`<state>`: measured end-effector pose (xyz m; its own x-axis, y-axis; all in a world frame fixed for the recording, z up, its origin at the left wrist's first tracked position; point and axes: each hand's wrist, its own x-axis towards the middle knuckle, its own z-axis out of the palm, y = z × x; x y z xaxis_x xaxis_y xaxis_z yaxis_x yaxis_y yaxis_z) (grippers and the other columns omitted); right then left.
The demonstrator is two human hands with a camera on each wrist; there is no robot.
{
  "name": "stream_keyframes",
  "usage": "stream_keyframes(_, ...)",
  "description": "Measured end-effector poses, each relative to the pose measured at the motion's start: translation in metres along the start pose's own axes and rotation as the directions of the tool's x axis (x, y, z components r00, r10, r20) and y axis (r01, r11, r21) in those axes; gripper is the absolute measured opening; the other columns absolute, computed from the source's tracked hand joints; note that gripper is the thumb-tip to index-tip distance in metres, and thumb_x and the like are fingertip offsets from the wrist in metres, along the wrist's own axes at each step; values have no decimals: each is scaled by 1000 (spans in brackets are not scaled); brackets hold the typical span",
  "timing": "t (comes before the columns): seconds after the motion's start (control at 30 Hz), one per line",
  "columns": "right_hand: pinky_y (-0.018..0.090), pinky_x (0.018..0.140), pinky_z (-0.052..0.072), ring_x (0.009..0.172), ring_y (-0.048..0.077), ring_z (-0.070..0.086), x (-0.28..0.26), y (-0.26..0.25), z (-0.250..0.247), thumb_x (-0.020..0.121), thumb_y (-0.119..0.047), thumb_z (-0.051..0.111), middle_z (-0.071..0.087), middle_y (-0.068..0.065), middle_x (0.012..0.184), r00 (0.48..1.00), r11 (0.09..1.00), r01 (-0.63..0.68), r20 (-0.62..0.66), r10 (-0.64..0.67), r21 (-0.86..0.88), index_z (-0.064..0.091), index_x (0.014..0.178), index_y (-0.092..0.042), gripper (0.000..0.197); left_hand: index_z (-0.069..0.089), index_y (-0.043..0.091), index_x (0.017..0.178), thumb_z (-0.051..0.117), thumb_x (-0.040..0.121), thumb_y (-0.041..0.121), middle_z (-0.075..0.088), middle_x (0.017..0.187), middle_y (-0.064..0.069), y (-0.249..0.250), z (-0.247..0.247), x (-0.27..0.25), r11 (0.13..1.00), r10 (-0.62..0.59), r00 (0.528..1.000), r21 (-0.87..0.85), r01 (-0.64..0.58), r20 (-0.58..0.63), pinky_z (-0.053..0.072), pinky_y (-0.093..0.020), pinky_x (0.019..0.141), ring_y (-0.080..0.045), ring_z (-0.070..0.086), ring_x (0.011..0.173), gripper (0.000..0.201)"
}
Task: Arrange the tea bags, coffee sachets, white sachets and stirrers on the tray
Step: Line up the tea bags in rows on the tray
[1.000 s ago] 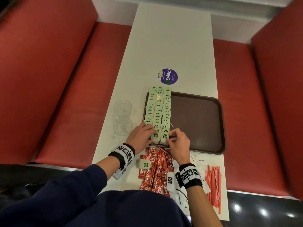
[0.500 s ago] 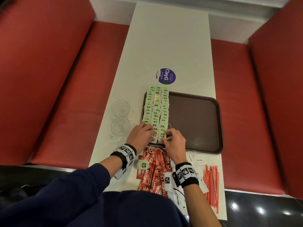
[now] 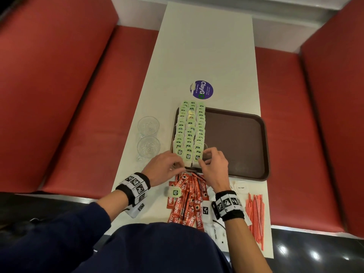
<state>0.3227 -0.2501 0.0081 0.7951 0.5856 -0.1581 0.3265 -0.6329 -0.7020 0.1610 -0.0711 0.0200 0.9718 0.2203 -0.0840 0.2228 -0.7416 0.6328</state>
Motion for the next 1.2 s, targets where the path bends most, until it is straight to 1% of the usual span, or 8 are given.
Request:
stream_keyframes(0.07, 32, 85, 62, 84, 4, 70, -4, -4, -4, 98, -29, 81, 62, -5, 119, 999, 1000, 19, -30, -19, 11, 63, 117, -27, 26, 76, 31, 109, 70, 100, 54, 70, 99, 19, -3, -2, -18, 1000, 18, 987, -1, -18, 159, 40, -16, 77, 10, 51, 89, 25)
stream_keyframes(0.23, 30, 85, 59, 86, 3, 71, -22, -15, -3, 101, -34, 76, 63, -7, 118, 997, 997, 71, 1, -71, 32, 64, 119, -29, 22, 64, 29, 137, 71, 101, 49, 66, 124, 9, -11, 19, -51, 982, -70, 932, 187, 3, 355, 54, -37, 90, -12, 58, 113, 42)
stream_keyframes(0.47, 26, 82, 61, 91, 1, 71, -46, -21, 2, 100, -41, 78, 70, -14, 111, 989, 993, 76, 123, -86, 88, 66, 114, -31, 20, 73, 23, 115, 77, 98, 40, 60, 104, 7, -8, 26, -58, 985, -154, 949, 117, 126, 273, 53, -39, 82, -14, 57, 92, 25)
stream_keyframes(0.57, 21, 83, 60, 96, -3, 71, -55, -28, 2, 93, -56, 80, 73, -16, 110, 935, 985, 80, 331, -128, 155, 68, 120, -31, 39, 76, 25, 102, 78, 95, 49, 64, 100, 10, -5, 18, -58, 980, -176, 976, -71, 186, 126, 52, -31, 78, -7, 61, 85, 25)
stream_keyframes(0.63, 18, 86, 60, 98, -6, 71, -56, -33, 5, 90, -55, 84, 74, -17, 113, 899, 981, 108, 406, -164, 159, 69, 124, -31, 44, 77, 26, 100, 82, 95, 38, 72, 94, 13, -1, 11, -52, 952, -192, 981, -238, 190, 18, 54, -27, 76, -4, 66, 83, 14)
stream_keyframes(0.83, 21, 83, 60, 89, -1, 76, -32, -39, 17, 96, -31, 85, 81, -13, 94, 937, 964, 96, 304, -171, 248, 77, 106, -27, 14, 69, 27, 108, 87, 92, 28, 75, 87, 5, 3, 2, -30, 887, -308, 944, -395, 238, -122, 58, -23, 75, -6, 71, 81, 24)
stream_keyframes(1.07, 47, 96, 59, 86, 6, 75, 1, -35, 35, 98, -32, 81, 78, -14, 78, 987, 987, -5, 162, -22, 164, 69, 107, -32, 15, 56, 28, 116, 79, 97, 22, 71, 102, 9, -4, 9, -21, 910, -328, 933, -316, 269, -150, 62, -31, 81, -2, 68, 90, 30)
stream_keyframes(1.2, 35, 86, 59, 84, 6, 75, 4, -40, 50, 100, -20, 79, 78, -6, 81, 985, 985, -13, 174, -18, 174, 64, 110, -25, 19, 57, 27, 115, 72, 100, 21, 65, 110, 8, -11, 15, -20, 944, -289, 949, -202, 260, -128, 61, -40, 82, -9, 66, 90, 21)
